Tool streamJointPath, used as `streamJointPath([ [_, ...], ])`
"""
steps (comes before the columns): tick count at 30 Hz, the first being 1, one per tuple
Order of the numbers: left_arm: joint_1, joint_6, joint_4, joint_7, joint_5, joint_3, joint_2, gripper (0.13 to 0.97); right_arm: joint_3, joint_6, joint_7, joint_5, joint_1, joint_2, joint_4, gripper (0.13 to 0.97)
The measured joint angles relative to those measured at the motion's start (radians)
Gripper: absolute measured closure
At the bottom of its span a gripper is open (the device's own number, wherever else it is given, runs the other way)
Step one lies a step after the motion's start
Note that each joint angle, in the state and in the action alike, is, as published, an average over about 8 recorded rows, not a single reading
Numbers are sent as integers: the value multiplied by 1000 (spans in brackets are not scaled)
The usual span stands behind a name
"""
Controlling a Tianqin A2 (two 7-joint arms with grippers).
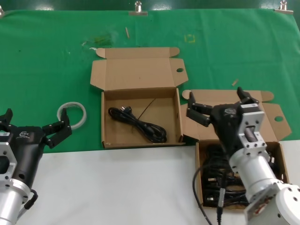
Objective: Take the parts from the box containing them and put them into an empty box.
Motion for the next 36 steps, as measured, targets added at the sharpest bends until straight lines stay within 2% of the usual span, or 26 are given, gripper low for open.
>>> streamJointPath([
  [22,0,0,0,0,0,0,0,132,214,-142,302,-271,-147,0,90,129],
  [36,0,0,0,0,0,0,0,132,231,-153,325,-292,-159,0,97,129],
])
